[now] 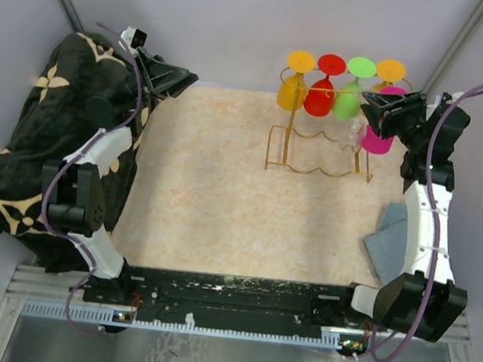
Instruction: Place the wine glass upside down on the wine glass rack
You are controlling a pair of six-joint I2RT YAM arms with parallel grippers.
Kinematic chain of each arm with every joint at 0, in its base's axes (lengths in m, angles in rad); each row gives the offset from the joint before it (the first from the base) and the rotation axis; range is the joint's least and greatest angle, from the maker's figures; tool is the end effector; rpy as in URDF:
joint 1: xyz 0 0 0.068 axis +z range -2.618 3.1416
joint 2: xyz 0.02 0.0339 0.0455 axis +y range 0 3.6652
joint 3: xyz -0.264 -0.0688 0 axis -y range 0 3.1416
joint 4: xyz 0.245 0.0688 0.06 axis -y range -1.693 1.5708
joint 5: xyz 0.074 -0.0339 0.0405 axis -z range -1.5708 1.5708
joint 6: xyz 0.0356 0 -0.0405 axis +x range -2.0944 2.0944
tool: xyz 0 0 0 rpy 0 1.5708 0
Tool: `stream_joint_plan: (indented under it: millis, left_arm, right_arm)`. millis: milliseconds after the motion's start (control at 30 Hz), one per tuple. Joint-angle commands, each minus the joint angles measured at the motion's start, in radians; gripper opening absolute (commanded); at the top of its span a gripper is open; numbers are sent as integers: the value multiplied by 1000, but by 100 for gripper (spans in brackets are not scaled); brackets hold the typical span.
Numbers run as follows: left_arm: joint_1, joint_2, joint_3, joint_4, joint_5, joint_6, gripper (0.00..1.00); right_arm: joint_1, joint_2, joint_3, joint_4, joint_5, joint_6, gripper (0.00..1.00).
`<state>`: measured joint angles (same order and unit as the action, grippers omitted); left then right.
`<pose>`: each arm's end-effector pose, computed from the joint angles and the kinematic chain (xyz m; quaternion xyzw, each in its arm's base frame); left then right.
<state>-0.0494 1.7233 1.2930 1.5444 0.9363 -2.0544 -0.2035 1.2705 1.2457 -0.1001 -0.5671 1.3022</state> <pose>0.3479 -0.0459 0.4121 0.0663 0.4792 -0.8055 0.3424 0.2894 -0.0402 0.4066 0.3572 0.6519 0.5106 0.4322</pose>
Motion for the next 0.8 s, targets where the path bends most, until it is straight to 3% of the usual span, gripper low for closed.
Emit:
stream_joint_plan:
  millis: [0, 467, 533, 667, 767]
  left_arm:
    - [6, 16, -21, 205, 27, 42, 49]
    - [3, 38, -40, 165, 67, 93, 59]
    - [2, 32, -46, 137, 92, 122, 60]
    - [-3, -4, -84, 13, 140, 263, 64]
    - [-12, -47, -121, -150, 168, 412, 69]
  right_arm:
    - [24, -96, 71, -38, 39, -112, 43]
    - [26, -126, 36, -108, 5, -213, 45]
    - [26, -131, 43, -124, -1, -247, 49]
    - [27, -149, 52, -168, -5, -329, 68]
    - [27, -174, 44, -201, 16, -386, 69]
